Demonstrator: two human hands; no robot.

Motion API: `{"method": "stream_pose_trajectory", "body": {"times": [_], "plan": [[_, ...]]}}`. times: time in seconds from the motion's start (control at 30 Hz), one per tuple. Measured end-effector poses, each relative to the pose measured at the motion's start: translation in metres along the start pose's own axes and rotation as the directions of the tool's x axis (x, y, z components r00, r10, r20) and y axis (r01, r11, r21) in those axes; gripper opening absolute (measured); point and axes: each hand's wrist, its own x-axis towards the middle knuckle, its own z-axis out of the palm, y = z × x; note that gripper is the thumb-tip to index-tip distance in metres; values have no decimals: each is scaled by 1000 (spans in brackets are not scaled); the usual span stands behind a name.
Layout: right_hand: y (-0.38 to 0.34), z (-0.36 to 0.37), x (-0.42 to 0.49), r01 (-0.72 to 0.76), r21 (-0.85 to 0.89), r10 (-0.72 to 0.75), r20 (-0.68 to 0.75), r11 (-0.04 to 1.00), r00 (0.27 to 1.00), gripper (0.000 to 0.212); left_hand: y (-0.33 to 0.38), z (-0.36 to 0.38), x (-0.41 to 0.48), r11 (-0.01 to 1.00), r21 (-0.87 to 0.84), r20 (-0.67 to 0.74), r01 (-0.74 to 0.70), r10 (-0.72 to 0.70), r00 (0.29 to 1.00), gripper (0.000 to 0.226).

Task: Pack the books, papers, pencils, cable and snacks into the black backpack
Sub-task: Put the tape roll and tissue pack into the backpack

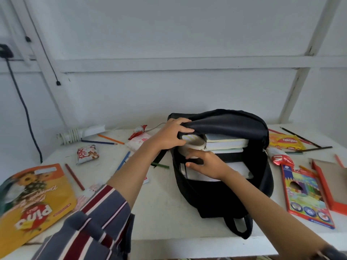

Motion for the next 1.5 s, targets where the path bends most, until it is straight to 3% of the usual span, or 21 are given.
{"method": "stream_pose_trajectory", "body": {"times": [0.17,0.27,0.37,0.53,0.67,0.83,0.9,0.97,1.03,1.17,1.27,1.37,1.5], "plan": [[1,-4,12,1,59,2,-57,998,998,18,2,-1,-1,1000,-7,-2,6,-6,1000,46],[5,0,6,-32,-59,23,-142,998,990,20,1,-1,0,1000,-10,-4,6,-6,1000,45],[11,5,7,-49,-157,39,-60,986,997,26,0,1,0,1000,-17,-10,7,-7,1000,45],[13,1,24,-95,-164,101,25,982,995,37,0,4,0,1000,-24,-5,19,-19,1000,43],[9,-7,19,-136,-113,143,54,984,988,39,-3,7,-2,999,-33,23,22,-21,1000,41],[-6,-19,-8,-89,76,75,164,993,984,31,-4,19,-13,988,-134,111,78,-63,992,34],[-18,-27,-18,-69,180,34,193,981,981,24,-4,23,-21,981,-176,66,86,-75,995,34],[-32,-36,-22,-52,304,-6,188,951,982,23,-3,24,-30,941,-329,-90,79,-114,989,32],[-48,-42,-18,-39,429,-25,141,902,990,23,-4,22,-39,878,-474,-286,67,-226,931,25],[-81,-40,8,11,516,-39,43,857,998,24,-31,13,-52,867,-402,-536,293,-483,692,17],[-100,-24,42,-8,519,-4,22,854,1000,28,-56,5,-65,796,-397,-511,457,-606,610,21],[-110,0,83,-83,466,72,40,881,997,34,-79,-1,-73,726,-348,-417,594,-687,595,27],[-111,32,135,-209,351,201,59,913,978,36,-109,-8,-73,691,-304,-301,656,-723,622,34]]}}
